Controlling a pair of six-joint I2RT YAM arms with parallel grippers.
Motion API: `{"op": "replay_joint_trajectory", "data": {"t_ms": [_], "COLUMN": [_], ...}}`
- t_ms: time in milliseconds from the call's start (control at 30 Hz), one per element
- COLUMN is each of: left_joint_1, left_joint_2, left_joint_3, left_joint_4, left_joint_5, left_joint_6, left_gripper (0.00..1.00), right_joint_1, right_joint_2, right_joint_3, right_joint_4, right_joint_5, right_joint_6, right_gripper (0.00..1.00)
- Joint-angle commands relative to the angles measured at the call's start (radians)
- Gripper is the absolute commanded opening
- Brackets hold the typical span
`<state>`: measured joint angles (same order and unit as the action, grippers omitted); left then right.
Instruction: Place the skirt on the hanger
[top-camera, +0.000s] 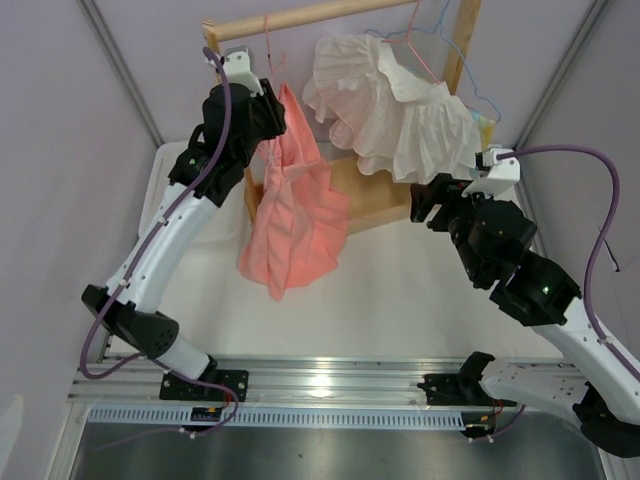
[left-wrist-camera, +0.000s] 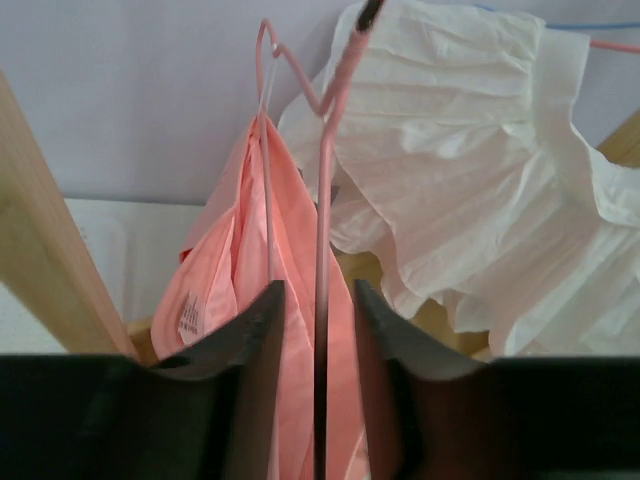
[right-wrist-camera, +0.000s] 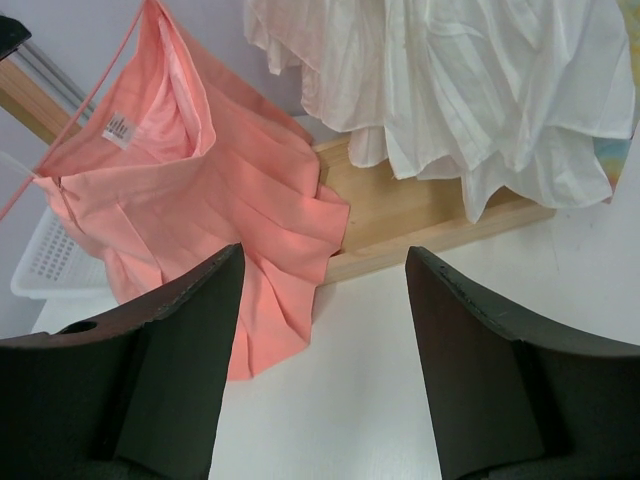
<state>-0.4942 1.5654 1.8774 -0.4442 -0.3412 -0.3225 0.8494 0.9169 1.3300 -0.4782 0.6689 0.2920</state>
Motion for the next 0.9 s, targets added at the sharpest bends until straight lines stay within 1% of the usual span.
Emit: {"op": "replay_joint_trajectory", "data": {"t_ms": [0, 133, 167, 233, 267, 300, 333, 367, 400, 433, 467, 500, 533, 567, 633, 667, 700, 733, 800, 867], "left_joint_1": [0.000, -0.001, -0.001, -0.001, 0.000, -0.001, -0.001, 0.000, 0.000, -0.001, 0.000, 0.000, 0.000, 0.000, 0.000, 0.000, 0.000, 0.000, 0.000, 0.000], "left_joint_2": [-0.100, -0.171, -0.179, -0.191, -0.197, -0.208, -0.246, -0.269, -0.324, -0.324, -0.384, -0.415, -0.447, -0.517, -0.585, -0.649, -0.680, -0.709, -0.781, -0.814], "left_joint_3": [-0.043, -0.051, -0.046, 0.006, 0.012, 0.011, -0.007, -0.023, -0.056, -0.093, -0.107, -0.144, -0.197, -0.230, -0.357, -0.389, -0.420, -0.496, -0.559, -0.609], "left_joint_4": [0.032, 0.039, 0.024, -0.025, -0.049, -0.080, -0.091, -0.096, -0.100, -0.106, -0.114, -0.122, -0.129, -0.125, -0.128, -0.128, -0.129, -0.131, -0.136, -0.134], "left_joint_5": [0.100, 0.169, 0.185, 0.227, 0.238, 0.246, 0.246, 0.240, 0.232, 0.232, 0.203, 0.182, 0.163, 0.147, 0.125, 0.102, 0.096, 0.088, 0.084, 0.108], "left_joint_6": [0.045, 0.082, 0.092, 0.111, 0.120, 0.125, 0.128, 0.126, 0.128, 0.128, 0.137, 0.138, 0.140, 0.148, 0.155, 0.149, 0.148, 0.146, 0.126, 0.114], "left_gripper": [0.45, 0.54, 0.63, 0.72, 0.83, 0.90, 0.93, 0.99, 0.99, 0.99, 0.99, 0.99, 0.99, 0.99, 0.99, 0.99, 0.99, 0.99, 0.99, 0.99], "right_joint_1": [-0.003, -0.004, -0.006, -0.009, -0.015, -0.016, -0.021, -0.032, -0.039, -0.039, -0.042, -0.046, -0.047, -0.049, -0.053, -0.053, -0.055, -0.056, -0.065, -0.069], "right_joint_2": [-0.010, 0.007, 0.019, 0.036, 0.046, 0.071, 0.086, 0.100, 0.127, 0.140, 0.151, 0.163, 0.184, 0.194, 0.214, 0.217, 0.217, 0.215, 0.212, 0.209], "right_joint_3": [-0.008, -0.009, -0.009, -0.002, 0.008, 0.015, 0.021, 0.029, 0.037, 0.038, 0.041, 0.038, 0.037, 0.035, 0.029, 0.023, 0.015, 0.003, -0.009, -0.025], "right_joint_4": [0.038, 0.044, 0.047, 0.041, 0.029, 0.018, 0.004, -0.023, -0.036, -0.046, -0.066, -0.074, -0.085, -0.095, -0.114, -0.117, -0.115, -0.109, -0.102, -0.085], "right_joint_5": [-0.008, -0.011, -0.015, -0.019, -0.022, -0.026, -0.026, -0.032, -0.052, -0.060, -0.066, -0.074, -0.081, -0.086, -0.083, -0.072, -0.074, -0.075, -0.092, -0.097], "right_joint_6": [0.010, 0.001, -0.001, 0.001, 0.007, 0.009, 0.015, 0.025, 0.036, 0.036, 0.053, 0.061, 0.071, 0.081, 0.107, 0.113, 0.119, 0.124, 0.133, 0.142], "right_gripper": [0.71, 0.73, 0.73, 0.75, 0.76, 0.77, 0.79, 0.81, 0.85, 0.89, 0.92, 0.99, 0.99, 0.99, 0.99, 0.99, 0.99, 0.99, 0.99, 1.00]}}
